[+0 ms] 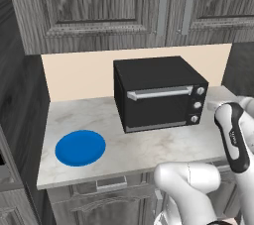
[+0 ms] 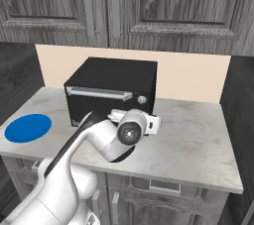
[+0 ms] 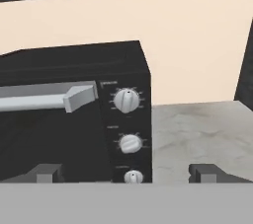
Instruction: Pull the toaster oven rack outwards. Pick up the baguette from the plate and place it on the toaster oven rack. Close the toaster oven door fully and set the temperature to the lowest setting.
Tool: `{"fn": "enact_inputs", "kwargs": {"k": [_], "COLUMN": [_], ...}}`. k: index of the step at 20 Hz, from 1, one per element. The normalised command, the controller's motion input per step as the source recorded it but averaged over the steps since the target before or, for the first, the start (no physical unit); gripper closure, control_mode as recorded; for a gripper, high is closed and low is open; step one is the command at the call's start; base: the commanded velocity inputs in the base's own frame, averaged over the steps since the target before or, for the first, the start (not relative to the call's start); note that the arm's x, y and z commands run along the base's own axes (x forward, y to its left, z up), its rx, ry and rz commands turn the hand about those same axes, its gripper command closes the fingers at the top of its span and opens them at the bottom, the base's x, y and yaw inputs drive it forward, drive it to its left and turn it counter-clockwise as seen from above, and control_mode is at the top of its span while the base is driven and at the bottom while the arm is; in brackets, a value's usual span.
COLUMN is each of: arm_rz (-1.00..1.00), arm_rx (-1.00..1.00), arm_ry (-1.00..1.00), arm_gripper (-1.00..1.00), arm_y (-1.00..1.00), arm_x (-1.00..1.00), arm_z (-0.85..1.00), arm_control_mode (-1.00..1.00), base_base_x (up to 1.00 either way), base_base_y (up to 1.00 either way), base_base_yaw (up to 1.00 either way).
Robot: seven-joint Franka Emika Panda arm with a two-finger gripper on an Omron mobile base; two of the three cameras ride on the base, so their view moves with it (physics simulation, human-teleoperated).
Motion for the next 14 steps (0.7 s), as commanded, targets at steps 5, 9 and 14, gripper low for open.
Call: {"fn": "enact_inputs", "kwargs": {"k": [5, 9, 14], "arm_rz": [0.00, 0.00, 0.00], "arm_rx": [-0.01, 0.00, 0.00], "arm_ry": [-0.13, -0.15, -0.10], "arm_gripper": [-1.00, -1.00, -1.00], "arm_y": [0.00, 0.00, 0.02], "arm_x": [0.00, 0.00, 0.00], "arm_z": [-0.02, 0.00, 0.00], "arm_control_mode": [-1.00, -1.00, -1.00], "base_base_x": [0.00, 0.00, 0.00], "base_base_y": [0.00, 0.00, 0.00], "base_base_yaw": [0.00, 0.00, 0.00]}}
